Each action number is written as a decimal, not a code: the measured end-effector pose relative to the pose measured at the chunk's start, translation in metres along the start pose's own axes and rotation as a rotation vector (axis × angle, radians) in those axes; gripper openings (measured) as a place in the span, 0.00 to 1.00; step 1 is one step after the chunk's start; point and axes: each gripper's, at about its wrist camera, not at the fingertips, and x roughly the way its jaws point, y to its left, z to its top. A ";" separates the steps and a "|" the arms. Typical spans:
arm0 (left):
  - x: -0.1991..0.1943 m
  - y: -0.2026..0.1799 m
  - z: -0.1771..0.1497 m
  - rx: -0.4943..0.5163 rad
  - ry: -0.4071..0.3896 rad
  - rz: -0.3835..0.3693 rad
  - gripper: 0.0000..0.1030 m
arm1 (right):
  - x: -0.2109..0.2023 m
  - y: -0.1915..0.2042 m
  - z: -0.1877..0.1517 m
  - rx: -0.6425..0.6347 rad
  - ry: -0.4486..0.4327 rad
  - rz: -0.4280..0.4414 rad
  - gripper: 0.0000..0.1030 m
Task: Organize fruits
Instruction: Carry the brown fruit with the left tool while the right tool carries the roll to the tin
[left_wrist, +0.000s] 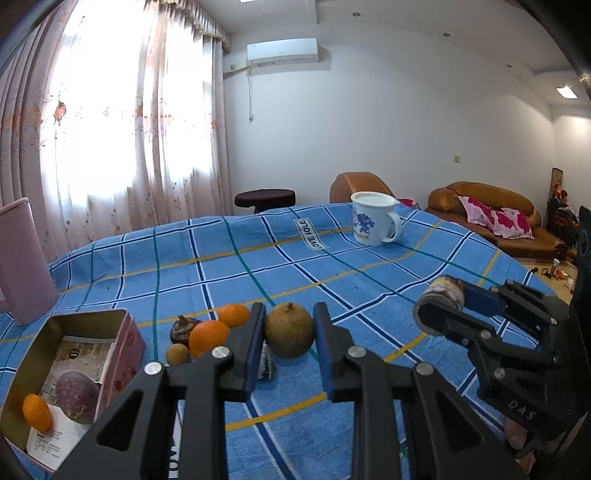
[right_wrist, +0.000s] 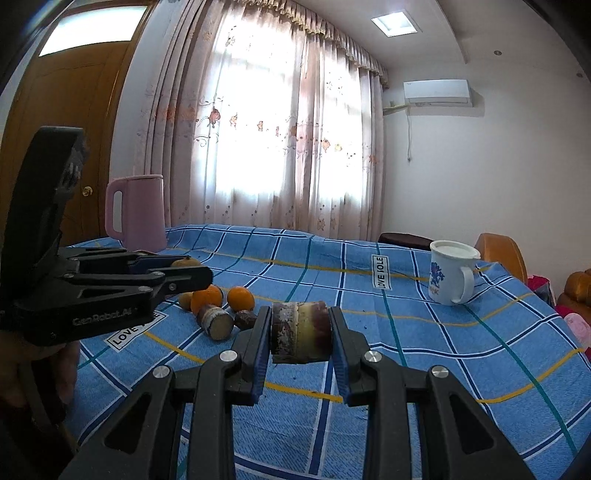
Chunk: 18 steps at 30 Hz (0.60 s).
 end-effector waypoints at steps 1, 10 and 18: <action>-0.001 0.002 0.000 -0.002 0.003 0.000 0.27 | 0.001 0.001 0.001 0.003 0.002 0.004 0.30; -0.030 0.070 0.004 -0.118 -0.001 0.090 0.27 | 0.026 0.048 0.048 0.017 0.025 0.207 0.30; -0.051 0.146 -0.009 -0.216 0.013 0.203 0.27 | 0.065 0.131 0.062 -0.070 0.104 0.375 0.31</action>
